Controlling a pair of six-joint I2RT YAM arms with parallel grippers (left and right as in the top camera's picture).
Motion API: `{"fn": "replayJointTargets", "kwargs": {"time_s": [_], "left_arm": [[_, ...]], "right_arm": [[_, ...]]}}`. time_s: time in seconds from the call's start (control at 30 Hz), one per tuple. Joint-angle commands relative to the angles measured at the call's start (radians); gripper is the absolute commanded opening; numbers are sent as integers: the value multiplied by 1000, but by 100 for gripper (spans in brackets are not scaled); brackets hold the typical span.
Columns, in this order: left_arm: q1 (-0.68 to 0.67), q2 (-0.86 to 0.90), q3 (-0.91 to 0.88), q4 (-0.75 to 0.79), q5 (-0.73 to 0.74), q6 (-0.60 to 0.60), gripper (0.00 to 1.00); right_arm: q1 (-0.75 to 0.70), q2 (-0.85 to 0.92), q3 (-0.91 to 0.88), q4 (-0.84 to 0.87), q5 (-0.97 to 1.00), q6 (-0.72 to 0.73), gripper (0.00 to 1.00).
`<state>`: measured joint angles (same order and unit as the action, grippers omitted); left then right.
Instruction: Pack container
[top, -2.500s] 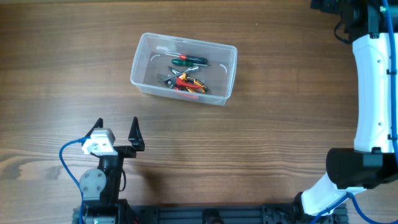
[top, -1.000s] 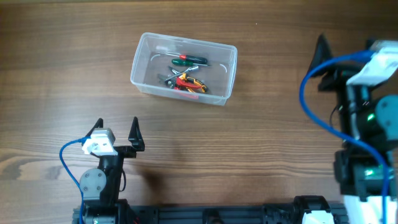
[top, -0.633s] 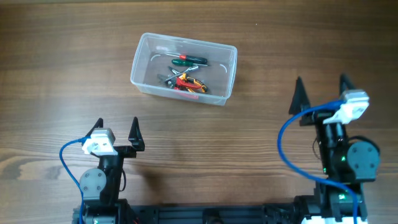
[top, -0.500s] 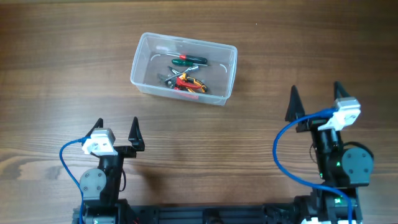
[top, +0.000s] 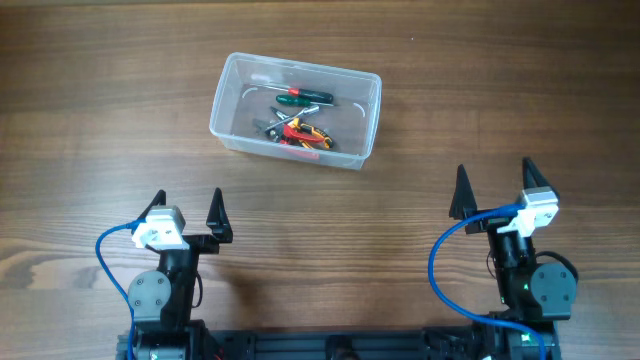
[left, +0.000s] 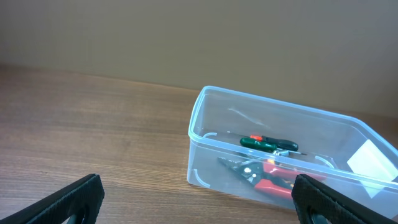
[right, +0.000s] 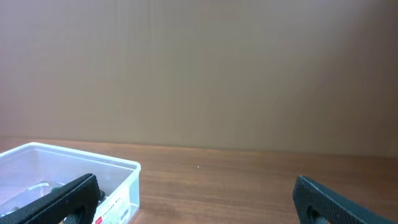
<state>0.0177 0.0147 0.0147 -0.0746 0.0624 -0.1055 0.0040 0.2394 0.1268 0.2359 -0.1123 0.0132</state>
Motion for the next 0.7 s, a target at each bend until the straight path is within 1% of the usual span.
{"fn": "replayJointTargets", "kwargs": {"time_s": [0.0,0.27,0.67], "left_arm": [[-2,-8,-9,3,16,24,100],[-2,-8,-9,3,16,24,100],[-2,-8,-9,3,16,24,100]], "right_arm": [[1,-25,-24,6,0,-9,100],[1,-61,-61,11,0,2,100],[1,-175,-122,0,-14,16,100]]}}
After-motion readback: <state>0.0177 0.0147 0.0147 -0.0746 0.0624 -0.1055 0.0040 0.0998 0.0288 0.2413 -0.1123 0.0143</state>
